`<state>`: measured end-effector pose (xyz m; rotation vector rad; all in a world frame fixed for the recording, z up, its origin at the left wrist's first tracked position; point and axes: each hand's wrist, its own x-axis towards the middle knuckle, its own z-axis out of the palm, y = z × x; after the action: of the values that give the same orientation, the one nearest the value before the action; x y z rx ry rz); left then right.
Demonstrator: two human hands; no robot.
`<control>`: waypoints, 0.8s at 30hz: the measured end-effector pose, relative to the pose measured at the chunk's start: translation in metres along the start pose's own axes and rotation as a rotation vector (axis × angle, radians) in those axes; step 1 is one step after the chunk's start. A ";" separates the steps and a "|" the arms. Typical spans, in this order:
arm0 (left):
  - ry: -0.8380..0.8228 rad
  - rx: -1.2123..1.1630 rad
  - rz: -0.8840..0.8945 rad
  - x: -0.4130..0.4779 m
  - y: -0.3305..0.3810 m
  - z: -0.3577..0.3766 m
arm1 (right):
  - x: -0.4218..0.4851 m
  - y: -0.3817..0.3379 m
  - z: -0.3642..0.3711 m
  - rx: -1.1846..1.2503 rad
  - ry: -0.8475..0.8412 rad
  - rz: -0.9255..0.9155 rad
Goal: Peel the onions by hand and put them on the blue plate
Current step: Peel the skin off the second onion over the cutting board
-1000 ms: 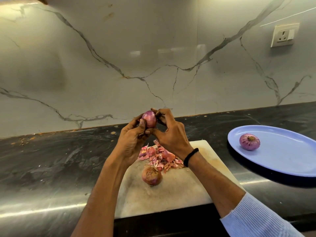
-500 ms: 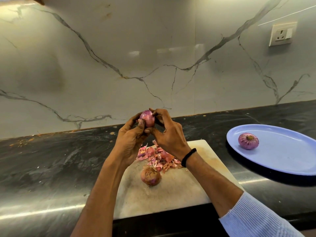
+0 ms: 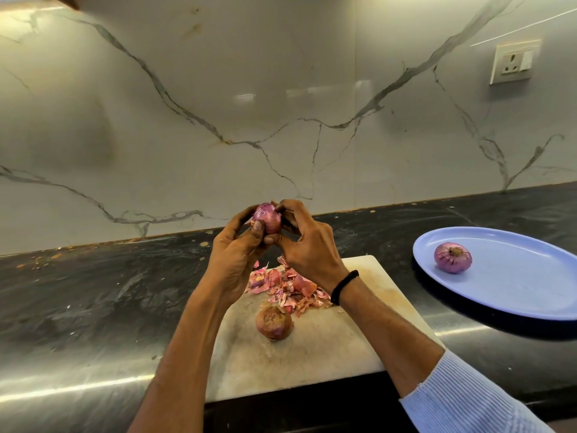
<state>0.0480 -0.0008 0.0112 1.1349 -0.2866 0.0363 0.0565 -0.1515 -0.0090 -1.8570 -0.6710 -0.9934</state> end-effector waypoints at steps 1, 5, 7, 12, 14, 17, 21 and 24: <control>0.001 0.006 0.000 0.000 0.000 0.000 | 0.000 0.000 0.000 -0.003 -0.005 0.000; 0.004 0.013 -0.002 0.002 -0.003 -0.002 | 0.000 0.001 0.001 -0.014 -0.017 0.004; 0.001 0.021 0.000 0.003 -0.003 -0.003 | 0.000 0.001 0.000 -0.009 -0.012 0.006; 0.004 0.032 -0.003 0.003 -0.004 -0.003 | 0.001 0.001 -0.003 -0.010 -0.016 0.006; 0.009 0.028 -0.002 0.004 -0.005 -0.003 | 0.000 0.001 -0.002 -0.026 -0.015 -0.002; 0.029 0.018 0.001 0.005 -0.005 -0.004 | -0.002 0.003 0.000 -0.106 0.029 -0.049; 0.017 0.061 0.012 0.006 -0.005 -0.005 | -0.001 0.001 -0.001 -0.028 0.022 -0.003; 0.019 0.093 0.023 0.005 -0.005 -0.004 | 0.000 -0.001 0.000 0.027 0.002 0.006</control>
<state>0.0547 -0.0002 0.0069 1.2232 -0.2833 0.0820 0.0560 -0.1515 -0.0082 -1.8332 -0.6742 -0.9777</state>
